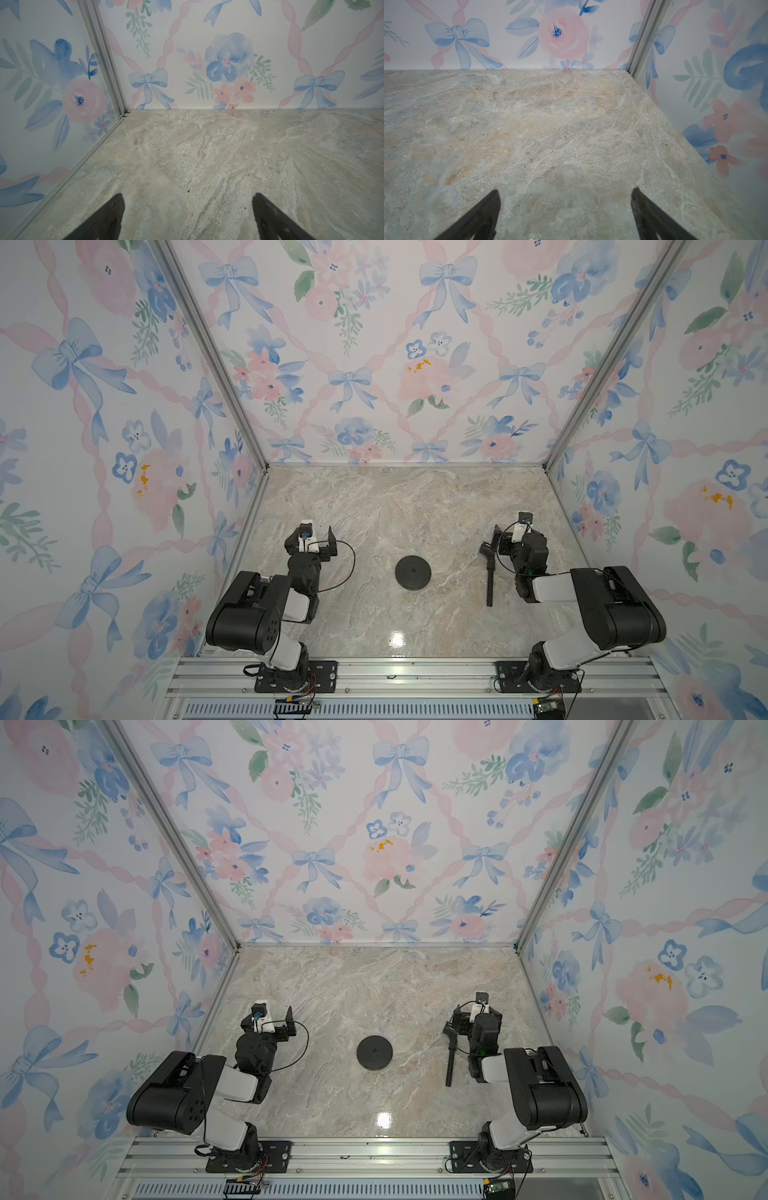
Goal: Assemble a microphone stand
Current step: Pick up the microphone stand pole from the center of the board.
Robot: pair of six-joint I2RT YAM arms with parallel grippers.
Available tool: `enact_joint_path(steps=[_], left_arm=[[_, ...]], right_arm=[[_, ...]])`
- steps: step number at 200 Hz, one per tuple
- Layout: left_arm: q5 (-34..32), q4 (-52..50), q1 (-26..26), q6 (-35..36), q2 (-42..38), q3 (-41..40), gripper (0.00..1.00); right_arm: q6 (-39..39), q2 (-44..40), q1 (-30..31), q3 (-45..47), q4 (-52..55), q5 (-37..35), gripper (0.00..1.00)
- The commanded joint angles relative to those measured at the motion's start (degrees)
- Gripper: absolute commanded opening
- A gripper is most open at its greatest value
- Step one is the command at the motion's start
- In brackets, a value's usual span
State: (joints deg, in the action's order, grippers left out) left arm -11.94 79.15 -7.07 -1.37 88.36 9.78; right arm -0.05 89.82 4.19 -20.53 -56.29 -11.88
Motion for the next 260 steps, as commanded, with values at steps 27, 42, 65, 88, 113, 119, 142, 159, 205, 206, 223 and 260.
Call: enact_joint_path(steps=[27, 42, 65, 88, 113, 119, 142, 159, 205, 206, 223, 260], left_arm=[[0.08, -1.1, -0.22, -0.26, 0.61, 0.81, 0.98], [0.08, -1.11, -0.22, -0.22, 0.63, 0.8, 0.98], [0.08, -1.08, -0.22, -0.24, 0.56, 0.83, 0.98], [0.88, -1.03, 0.23, -0.69, 0.63, 0.84, 0.98], [1.54, -1.05, 0.57, -0.88, 0.58, 0.79, 0.98], [1.6, -1.15, 0.63, -0.97, 0.58, 0.85, 0.98], [1.91, -1.19, 0.94, -1.27, 0.68, 0.86, 0.98], [1.06, -1.73, 0.75, -1.23, 0.04, 1.17, 0.98], [-13.65, -8.82, -11.22, 6.77, -15.65, -0.75, 0.98], [-13.9, -9.05, -11.61, 6.75, -16.01, -0.61, 0.98], [-14.73, -17.9, -15.22, 2.88, -21.19, 2.8, 0.98], [-13.48, -32.14, -23.58, -7.76, -27.63, 9.85, 0.98]], right_arm=[[0.38, -0.44, 0.21, -0.52, 0.66, -0.34, 0.99], [0.33, -0.44, 0.21, -0.48, 0.66, -0.33, 0.99], [0.48, -0.44, 0.07, -0.56, 0.75, -0.16, 0.99], [0.88, -0.47, -0.18, -0.41, 0.54, -0.16, 0.99], [2.61, -0.68, -1.63, 0.36, -0.62, 0.87, 0.99], [2.94, -0.7, -2.14, 0.6, -1.01, 1.79, 0.99], [3.35, -0.81, -2.6, 1.24, -2.01, 2.56, 0.99], [3.32, -3.12, -2.68, 2.79, -3.28, 2.3, 0.99], [12.53, -34.1, -2.68, -0.63, 31.47, -3.08, 0.99], [12.84, -34.63, -2.73, -0.9, 32.5, -3.07, 0.99], [17.64, -40.63, -2.93, -5.3, 46.6, -0.81, 0.99], [29.27, -48.63, -4.15, -8.57, 59.56, 10.38, 0.99]])
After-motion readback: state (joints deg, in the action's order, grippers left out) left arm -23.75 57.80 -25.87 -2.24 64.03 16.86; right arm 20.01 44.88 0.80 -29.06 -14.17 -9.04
